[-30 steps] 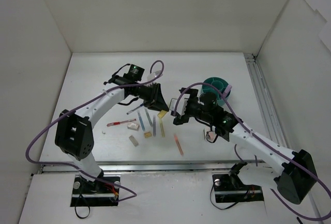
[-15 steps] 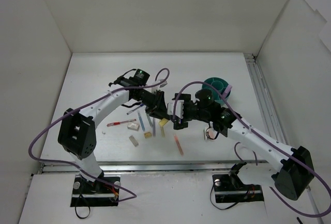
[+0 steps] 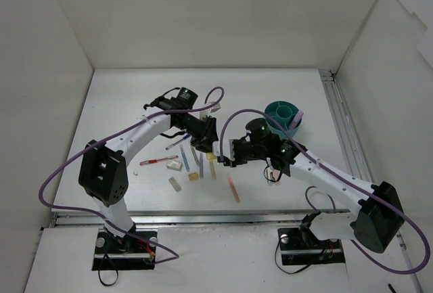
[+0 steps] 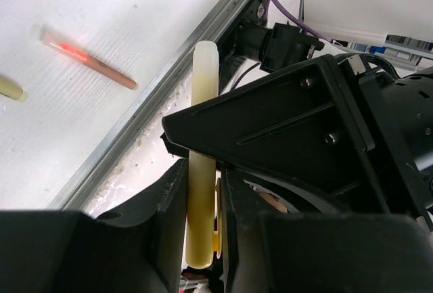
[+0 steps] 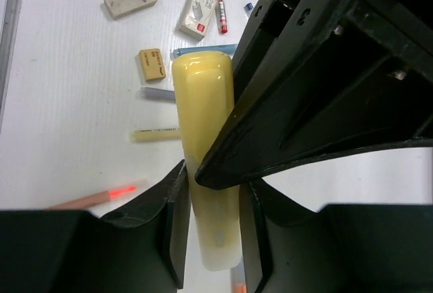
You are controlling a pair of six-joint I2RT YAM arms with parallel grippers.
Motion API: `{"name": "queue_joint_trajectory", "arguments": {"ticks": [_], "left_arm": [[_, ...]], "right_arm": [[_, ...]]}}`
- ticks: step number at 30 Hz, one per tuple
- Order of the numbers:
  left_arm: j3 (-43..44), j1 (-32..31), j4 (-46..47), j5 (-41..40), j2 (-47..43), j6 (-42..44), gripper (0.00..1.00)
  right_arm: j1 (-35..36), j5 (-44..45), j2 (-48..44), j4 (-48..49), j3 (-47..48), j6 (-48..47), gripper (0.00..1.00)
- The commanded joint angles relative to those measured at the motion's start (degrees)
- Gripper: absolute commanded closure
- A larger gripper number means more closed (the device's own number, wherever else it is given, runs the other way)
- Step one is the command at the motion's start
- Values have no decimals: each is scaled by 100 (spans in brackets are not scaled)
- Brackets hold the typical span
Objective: Sort the stationery into containers
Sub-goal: Place the pen in the storage box.
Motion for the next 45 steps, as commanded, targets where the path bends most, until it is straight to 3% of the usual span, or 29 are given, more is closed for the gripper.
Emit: {"name": "queue_joint_trajectory", "arguments": {"ticks": [1, 3, 4, 6, 9, 12, 17, 20, 22, 24, 35, 41, 45], "left_arm": [[363, -125, -78, 242, -117, 161, 100], [389, -125, -104, 224, -91, 196, 95], [407, -125, -104, 189, -99, 222, 81], [450, -125, -60, -38, -196, 292, 74], [547, -38, 1, -478, -459, 424, 44], [197, 322, 878, -689, -1037, 206, 1], [-655, 1051, 2328, -1338, -2162, -41, 0], [-867, 1166, 2304, -2471, -2568, 11, 0], [-929, 1167, 2304, -3095, -2700, 73, 0], [-1113, 1167, 2470, -3107, -2815, 152, 0], [-1430, 1167, 2981, -2677, -2596, 301, 0], [-1579, 1105, 3060, -2711, -2569, 468, 0], [-1658, 991, 3121, -2817, -2552, 512, 0]], "right_arm": [[67, -157, -66, 380, 241, 79, 87], [85, -105, -93, 459, 241, 157, 94], [93, -35, -136, 625, 180, 201, 100], [94, 36, -268, 959, 40, 473, 100], [59, 325, -435, 1601, -303, 816, 100], [-186, 668, -558, 2076, -585, 1290, 100], [-906, 1651, -804, 3657, -1358, 2564, 100], [-1363, 2950, -997, 4404, -1648, 3486, 100], [-1593, 4268, -1007, 4862, -1815, 4283, 100], [-1988, 4833, -981, 4951, -1877, 4587, 100], [-3113, 5107, -165, 5803, -1851, 5106, 100], [-3501, 4361, 529, 6584, -1930, 5300, 100], [-3580, 3816, 1005, 7727, -2176, 5018, 99]]}}
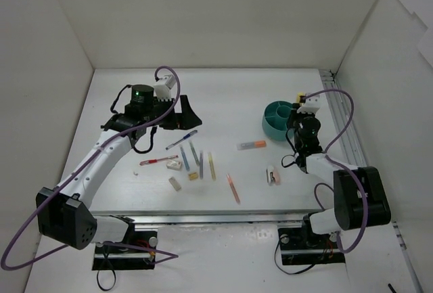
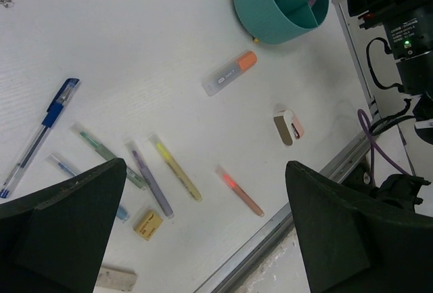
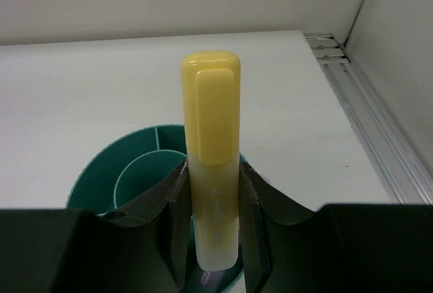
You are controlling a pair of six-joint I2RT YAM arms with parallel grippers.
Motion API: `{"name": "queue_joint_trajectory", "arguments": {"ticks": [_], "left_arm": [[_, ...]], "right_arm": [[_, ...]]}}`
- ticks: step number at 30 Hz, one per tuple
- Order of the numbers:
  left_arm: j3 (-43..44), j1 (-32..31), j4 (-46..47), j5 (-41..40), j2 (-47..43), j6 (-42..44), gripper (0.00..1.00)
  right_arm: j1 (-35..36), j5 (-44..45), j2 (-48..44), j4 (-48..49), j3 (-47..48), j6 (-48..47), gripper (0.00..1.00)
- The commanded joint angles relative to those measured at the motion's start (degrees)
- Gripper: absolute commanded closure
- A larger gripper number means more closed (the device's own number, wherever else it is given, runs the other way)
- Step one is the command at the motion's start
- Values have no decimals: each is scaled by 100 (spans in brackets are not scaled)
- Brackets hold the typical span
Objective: Sort the stationery into containers
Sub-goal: Place the pen in the storage box, then pick up the pen from the center of the board.
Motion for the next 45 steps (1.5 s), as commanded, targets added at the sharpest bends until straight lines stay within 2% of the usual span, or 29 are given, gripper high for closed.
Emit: {"name": "queue_joint_trajectory", "arguments": {"ticks": [1, 5, 11, 14, 16, 21, 22, 25, 31, 34, 39, 44, 45], "left_arm": [[33, -91, 485, -17, -82, 174, 0], [7, -143, 547, 62, -11, 209, 0], [-29, -144, 530, 10, -29, 288, 0], [-55, -196, 530, -26, -47, 314, 0], [-55, -196, 530, -26, -55, 349, 0], [-81, -249, 521, -52, -12, 385, 0], [-73, -249, 512, -61, 6, 402, 0], [-55, -311, 477, -70, 32, 499, 0], [234, -714, 310, 202, 471, 1254, 0], [428, -986, 196, 238, 849, 1719, 0], [665, -1242, 239, 237, 1402, 2221, 0], [876, -1356, 336, 343, 1754, 2528, 0], [972, -1357, 301, 387, 1894, 2634, 0]], "right_arm": [[-85, -597, 278, 1656, -76, -48, 98], [-217, -1080, 848, 2497, -119, 83, 97], [-323, -1161, 1350, 3572, -392, 365, 94], [-340, -1240, 1368, 3626, -471, 418, 92], [-349, -1258, 1342, 3635, -506, 435, 85], [-340, -1231, 1316, 3687, -603, 514, 81], [-340, -1257, 1281, 3696, -629, 514, 73], [-340, -1222, 1184, 3696, -682, 514, 55], [-340, -1152, 877, 3670, -787, 558, 35], [-340, -1108, 535, 3469, -840, 541, 29], [-340, -950, -221, 2678, -840, 277, 24], [-323, -423, -1126, 1870, -858, 285, 14], [-340, -388, -1284, 1624, -815, 303, 9]]}}
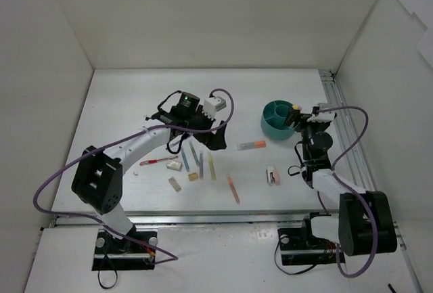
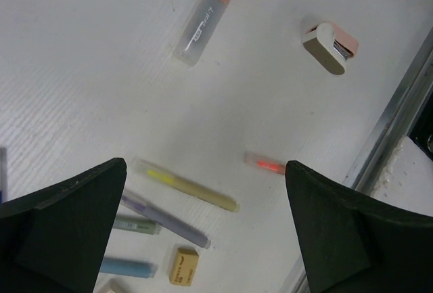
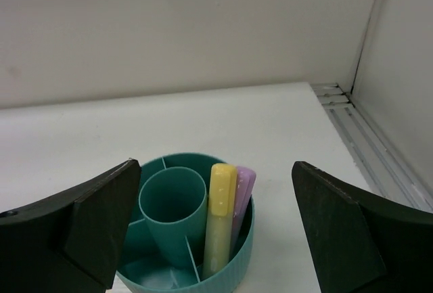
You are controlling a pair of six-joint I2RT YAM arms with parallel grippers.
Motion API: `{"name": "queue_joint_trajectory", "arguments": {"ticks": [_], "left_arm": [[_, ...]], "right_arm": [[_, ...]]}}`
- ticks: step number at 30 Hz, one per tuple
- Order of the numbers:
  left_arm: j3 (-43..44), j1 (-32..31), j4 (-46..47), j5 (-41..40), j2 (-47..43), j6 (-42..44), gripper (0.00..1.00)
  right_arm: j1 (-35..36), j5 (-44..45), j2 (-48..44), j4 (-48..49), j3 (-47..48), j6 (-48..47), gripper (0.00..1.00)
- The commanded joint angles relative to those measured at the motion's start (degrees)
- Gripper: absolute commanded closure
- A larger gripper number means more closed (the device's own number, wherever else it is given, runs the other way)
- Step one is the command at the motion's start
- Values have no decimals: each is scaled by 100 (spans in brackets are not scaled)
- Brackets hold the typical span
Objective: Sort the stationery into containers
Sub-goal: Pick up the pen from the center of the board.
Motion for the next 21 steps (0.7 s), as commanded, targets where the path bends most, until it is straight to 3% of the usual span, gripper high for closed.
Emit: {"name": "queue_joint_trajectory", "arguments": {"ticks": [1, 4, 9, 15, 21], "left_arm": [[532, -126, 225, 173, 123, 743, 0], [769, -354, 49, 147, 501, 1122, 0], [1400, -934, -57, -765, 1291, 1773, 0], [2060, -988, 93, -679, 2074, 1949, 2], [2483, -1155, 119, -1223, 2602, 2037, 7]], "right_arm": [[-4, 406, -841, -161, 306, -25, 6], [-4, 441, -1405, -1421, 668, 203, 2], [-4, 336, -2213, -2618, 949, 538, 2], [14, -33, -2558, -4128, 1405, 740, 2], [22, -243, -2663, -4544, 1565, 837, 2]]}}
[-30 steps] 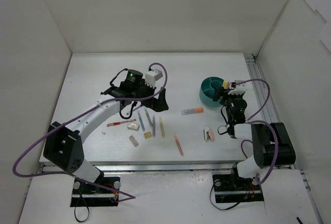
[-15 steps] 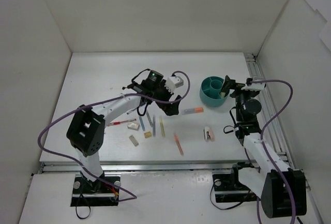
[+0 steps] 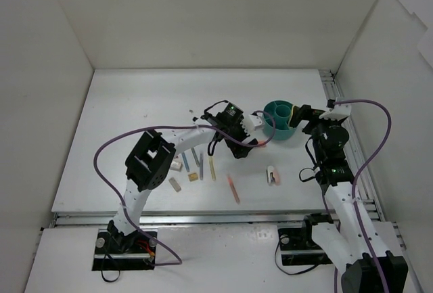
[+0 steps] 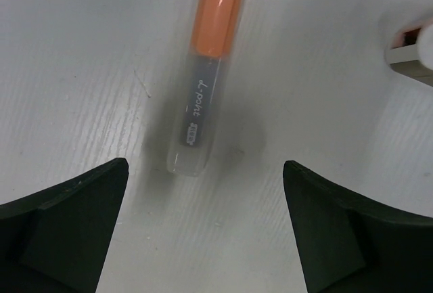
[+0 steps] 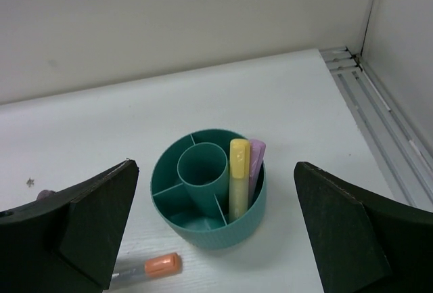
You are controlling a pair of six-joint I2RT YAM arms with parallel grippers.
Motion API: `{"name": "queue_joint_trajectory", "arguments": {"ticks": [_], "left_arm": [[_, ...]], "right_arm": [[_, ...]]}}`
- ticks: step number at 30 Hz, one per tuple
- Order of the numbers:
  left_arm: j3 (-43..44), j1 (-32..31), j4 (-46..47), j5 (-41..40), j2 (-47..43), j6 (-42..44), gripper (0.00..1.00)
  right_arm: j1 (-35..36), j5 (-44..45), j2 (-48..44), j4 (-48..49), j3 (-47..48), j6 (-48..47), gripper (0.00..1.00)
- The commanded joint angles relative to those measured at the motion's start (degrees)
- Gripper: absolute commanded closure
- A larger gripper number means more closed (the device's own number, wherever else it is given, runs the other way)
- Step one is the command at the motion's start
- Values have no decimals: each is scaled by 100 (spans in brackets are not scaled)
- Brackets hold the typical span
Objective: Sort the stationery into containers
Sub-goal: Pick up the pen from the center of the board.
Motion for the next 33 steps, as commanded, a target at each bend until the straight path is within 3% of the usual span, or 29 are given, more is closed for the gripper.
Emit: {"name": "queue_joint_trajectory", "arguments": {"ticks": [1, 5, 11, 14, 19, 20, 22, 33], "left_arm": [[361, -62, 243, -413, -115, 249, 7], [571, -237, 253, -799, 140, 337, 11], [791, -414, 86, -1362, 491, 495, 26], [713, -466, 138, -1477, 527, 452, 41], [660, -466, 104, -1486, 519, 355, 78], [573, -466, 121, -1512, 484, 329, 91], [240, -466, 278, -1591, 248, 215, 100], [-2072, -466, 2298, -2137, -2361, -435, 100]], "right_arm": [[46, -305, -139, -170, 301, 179, 2], [20, -464, -226, -267, 275, 267, 2], [20, -490, -437, -408, 258, 346, 2], [38, -481, -517, -390, 214, 355, 2], [38, -648, -499, -460, 275, 416, 2], [38, -657, -490, -504, 301, 425, 2], [29, -701, -525, -610, 319, 496, 2], [204, -1729, 62, -584, 301, 1040, 2]]}}
